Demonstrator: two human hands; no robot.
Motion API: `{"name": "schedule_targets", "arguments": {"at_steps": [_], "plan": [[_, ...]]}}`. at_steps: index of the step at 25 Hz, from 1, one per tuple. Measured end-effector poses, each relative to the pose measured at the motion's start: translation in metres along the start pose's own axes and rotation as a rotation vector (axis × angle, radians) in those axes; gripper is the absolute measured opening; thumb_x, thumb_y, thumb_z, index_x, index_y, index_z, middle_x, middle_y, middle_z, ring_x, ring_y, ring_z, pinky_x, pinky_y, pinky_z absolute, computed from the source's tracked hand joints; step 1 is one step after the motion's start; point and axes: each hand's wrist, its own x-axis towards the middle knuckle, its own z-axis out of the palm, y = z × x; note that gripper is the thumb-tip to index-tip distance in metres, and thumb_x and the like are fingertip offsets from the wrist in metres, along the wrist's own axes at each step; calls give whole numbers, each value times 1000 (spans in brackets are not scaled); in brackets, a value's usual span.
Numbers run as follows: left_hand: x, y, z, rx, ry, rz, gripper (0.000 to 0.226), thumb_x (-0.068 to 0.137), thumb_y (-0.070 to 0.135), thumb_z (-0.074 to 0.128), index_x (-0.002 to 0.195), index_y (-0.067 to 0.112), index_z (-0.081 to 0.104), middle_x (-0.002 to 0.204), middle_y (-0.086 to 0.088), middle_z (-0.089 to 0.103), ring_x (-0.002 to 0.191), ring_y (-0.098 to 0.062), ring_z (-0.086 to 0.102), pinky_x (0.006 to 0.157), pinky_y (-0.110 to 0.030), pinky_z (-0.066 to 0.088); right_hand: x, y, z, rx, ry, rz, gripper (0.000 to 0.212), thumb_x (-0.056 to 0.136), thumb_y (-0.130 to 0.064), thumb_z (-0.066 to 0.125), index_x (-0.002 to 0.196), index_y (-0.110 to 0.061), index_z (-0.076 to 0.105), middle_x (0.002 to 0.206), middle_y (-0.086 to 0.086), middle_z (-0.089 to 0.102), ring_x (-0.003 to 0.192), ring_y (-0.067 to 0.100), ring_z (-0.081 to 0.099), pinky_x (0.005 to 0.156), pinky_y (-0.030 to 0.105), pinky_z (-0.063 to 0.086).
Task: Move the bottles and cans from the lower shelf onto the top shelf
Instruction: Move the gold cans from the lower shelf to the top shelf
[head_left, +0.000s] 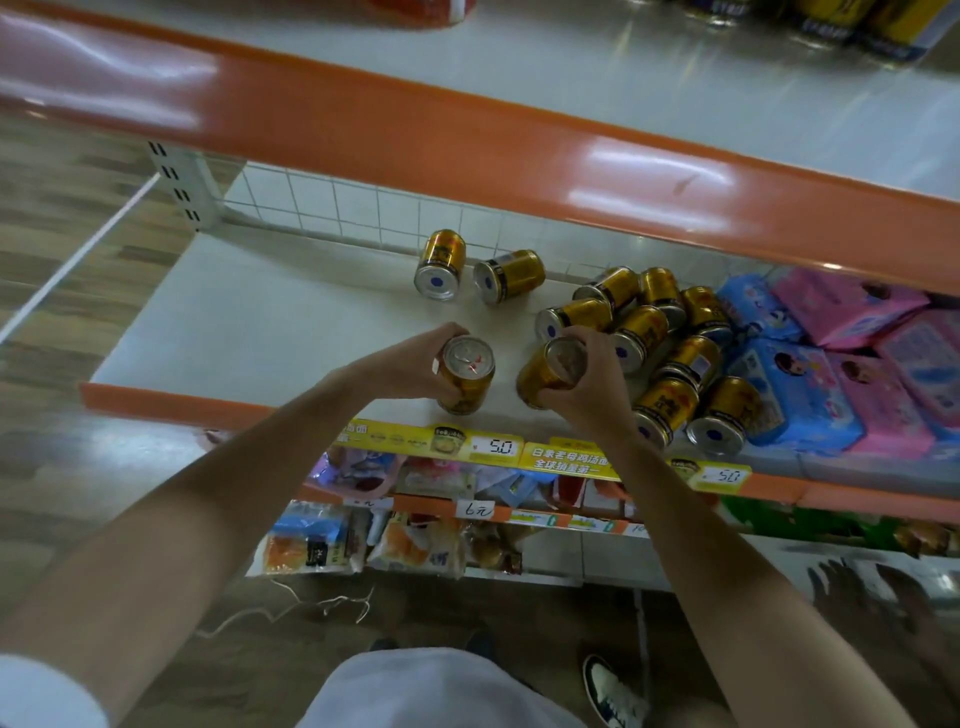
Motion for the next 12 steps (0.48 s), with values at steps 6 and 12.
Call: {"name": "schedule_targets", "arguments": {"at_steps": [6,12], "plan": [[6,-6,3,-72,-18,-7,62,72,13,79,123,28,47,118,3,59,113,-19,58,92,-35,52,-13,8,17,70,83,-26,83,59,-15,90,132,-16,50,123,2,49,108,8,48,91,19,46],[12,-7,5,-141,-39,8,65,71,0,77,124,19,46,116,-3,58,112,-18,55,82,-23,49,-10,6,31,118,111,-3,82,61,-24,92,132,-13,51,118,0,45,107,10,47,87,9,37]]}}
